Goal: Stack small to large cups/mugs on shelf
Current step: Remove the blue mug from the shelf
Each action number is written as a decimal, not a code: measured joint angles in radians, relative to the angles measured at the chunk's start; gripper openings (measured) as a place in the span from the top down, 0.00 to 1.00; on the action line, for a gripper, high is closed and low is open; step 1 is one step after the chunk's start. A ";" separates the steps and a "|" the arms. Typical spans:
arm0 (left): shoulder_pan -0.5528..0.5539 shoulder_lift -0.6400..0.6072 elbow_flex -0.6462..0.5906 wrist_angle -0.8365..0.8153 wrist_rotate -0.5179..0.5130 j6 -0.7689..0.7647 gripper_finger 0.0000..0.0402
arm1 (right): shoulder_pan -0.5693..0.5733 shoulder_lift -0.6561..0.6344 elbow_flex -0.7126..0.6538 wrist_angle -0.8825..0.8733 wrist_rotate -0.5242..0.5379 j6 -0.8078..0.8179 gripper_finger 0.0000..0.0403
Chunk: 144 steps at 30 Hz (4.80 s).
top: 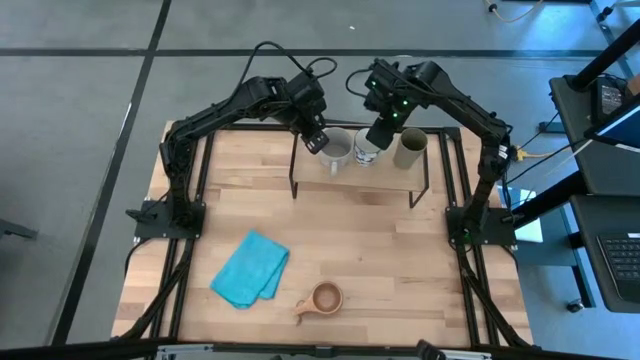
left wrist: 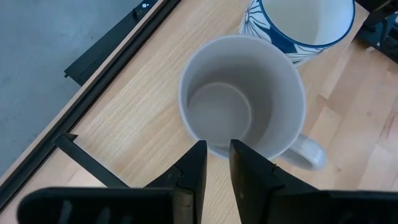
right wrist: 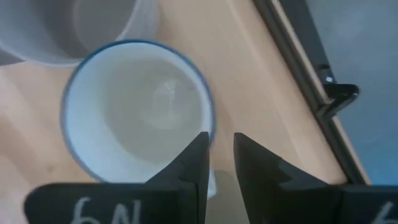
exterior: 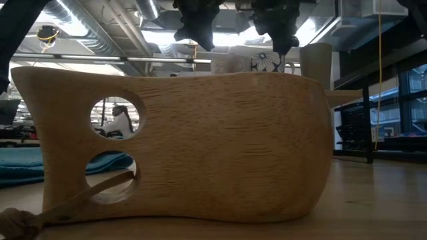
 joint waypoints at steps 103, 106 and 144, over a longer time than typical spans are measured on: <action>0.002 0.000 0.000 0.000 -0.001 0.055 0.84 | 0.049 -0.001 -0.052 0.011 -0.054 0.151 0.95; 0.002 0.000 0.000 0.000 0.000 0.055 0.84 | 0.049 -0.001 -0.052 0.010 -0.063 0.162 0.95; -0.023 0.000 0.000 0.000 0.000 0.060 0.84 | 0.104 -0.002 0.065 -0.007 -0.100 0.222 0.96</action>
